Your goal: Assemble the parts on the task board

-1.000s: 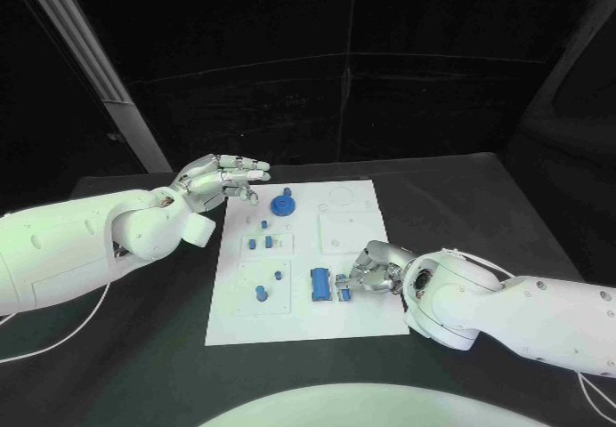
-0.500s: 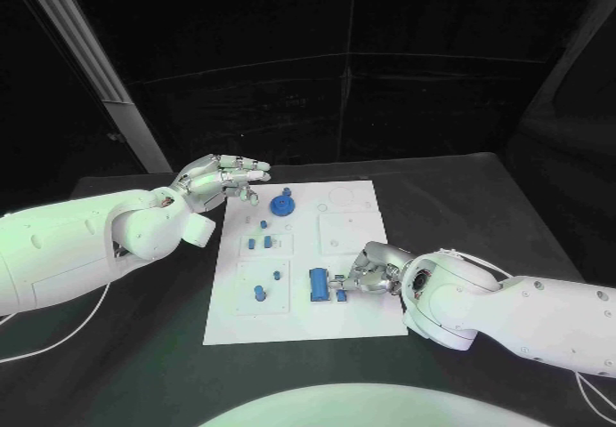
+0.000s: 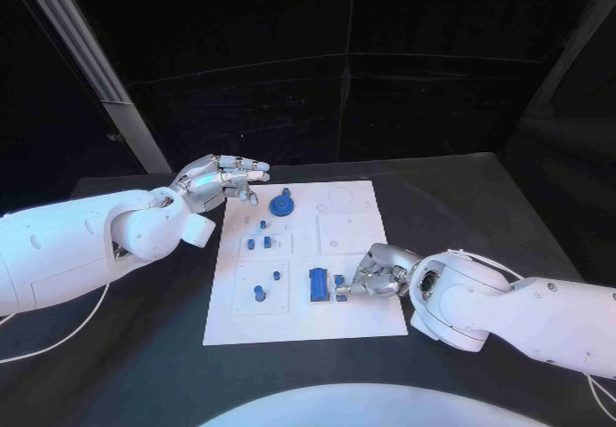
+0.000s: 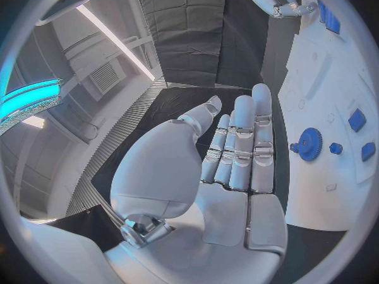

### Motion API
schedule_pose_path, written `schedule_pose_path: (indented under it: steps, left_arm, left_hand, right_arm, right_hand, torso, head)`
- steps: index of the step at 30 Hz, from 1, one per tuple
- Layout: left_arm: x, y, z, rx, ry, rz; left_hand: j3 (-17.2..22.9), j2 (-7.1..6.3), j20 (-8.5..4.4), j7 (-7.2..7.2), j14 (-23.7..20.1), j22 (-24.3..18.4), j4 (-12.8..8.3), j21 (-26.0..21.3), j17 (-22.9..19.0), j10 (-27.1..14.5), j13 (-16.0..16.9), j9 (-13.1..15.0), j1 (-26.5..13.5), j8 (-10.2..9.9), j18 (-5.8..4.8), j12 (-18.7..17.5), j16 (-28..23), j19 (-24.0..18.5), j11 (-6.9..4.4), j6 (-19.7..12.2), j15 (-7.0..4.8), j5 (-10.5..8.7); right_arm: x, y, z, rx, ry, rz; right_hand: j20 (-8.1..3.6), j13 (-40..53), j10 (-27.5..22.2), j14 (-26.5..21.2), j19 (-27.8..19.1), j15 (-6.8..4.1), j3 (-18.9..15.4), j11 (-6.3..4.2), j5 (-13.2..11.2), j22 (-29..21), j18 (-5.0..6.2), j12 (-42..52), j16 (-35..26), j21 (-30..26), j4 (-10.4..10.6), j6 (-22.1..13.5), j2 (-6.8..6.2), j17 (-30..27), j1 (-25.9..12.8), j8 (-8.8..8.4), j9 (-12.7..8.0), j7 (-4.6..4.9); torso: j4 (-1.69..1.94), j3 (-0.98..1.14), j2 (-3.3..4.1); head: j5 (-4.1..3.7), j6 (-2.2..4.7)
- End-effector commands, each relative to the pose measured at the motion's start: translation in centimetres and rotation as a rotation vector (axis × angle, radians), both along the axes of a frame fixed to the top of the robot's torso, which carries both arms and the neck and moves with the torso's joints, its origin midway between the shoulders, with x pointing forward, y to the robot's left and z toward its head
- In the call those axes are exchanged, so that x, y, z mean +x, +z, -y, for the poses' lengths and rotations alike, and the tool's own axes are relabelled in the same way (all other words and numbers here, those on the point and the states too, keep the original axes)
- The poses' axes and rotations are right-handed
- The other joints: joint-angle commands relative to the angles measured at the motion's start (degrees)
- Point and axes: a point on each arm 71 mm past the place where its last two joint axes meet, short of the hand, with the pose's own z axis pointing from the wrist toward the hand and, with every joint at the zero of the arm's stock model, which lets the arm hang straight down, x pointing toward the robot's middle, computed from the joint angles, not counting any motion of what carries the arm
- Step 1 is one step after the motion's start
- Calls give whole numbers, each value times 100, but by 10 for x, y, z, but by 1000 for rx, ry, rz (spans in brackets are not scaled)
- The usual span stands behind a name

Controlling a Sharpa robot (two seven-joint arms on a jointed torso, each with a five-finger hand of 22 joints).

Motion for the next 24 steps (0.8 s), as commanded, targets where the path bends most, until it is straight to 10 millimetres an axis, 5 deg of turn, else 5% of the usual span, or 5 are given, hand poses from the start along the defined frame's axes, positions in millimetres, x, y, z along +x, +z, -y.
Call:
schedule_pose_path:
  steps: [1, 24]
  left_arm:
    - [0, 1, 0, -7, -11, 3]
    - [0, 1, 1, -6, -13, 1]
  left_hand:
    - [-3, 43, 40, 15, -44, -9, -4, -17, -11, -50, -2, 0, 1, 31, 78, 26, 23, 1, -4, -41, 0, 23]
    - [-3, 43, 40, 15, -44, -9, -4, -17, -11, -50, -2, 0, 1, 31, 78, 26, 23, 1, -4, -41, 0, 23]
  right_arm:
    - [-5, 0, -4, 14, 89, -36]
    - [6, -9, 0, -40, 53, -42]
  right_hand:
    - [-43, 491, 66, 417, 319, -25, -12, -3, -46, 1140, -56, -46, -25, -43, -57, -56, -4, 536, 92, 23, 14, 20]
    - [-37, 509, 72, 421, 330, -24, 18, -5, 149, 1156, -60, -31, -20, -33, -204, -50, 320, 551, 343, 50, 105, 15]
  torso:
    - [-8, 2, -2]
    - [8, -4, 8]
  head:
    - [-3, 9]
    - [-45, 5]
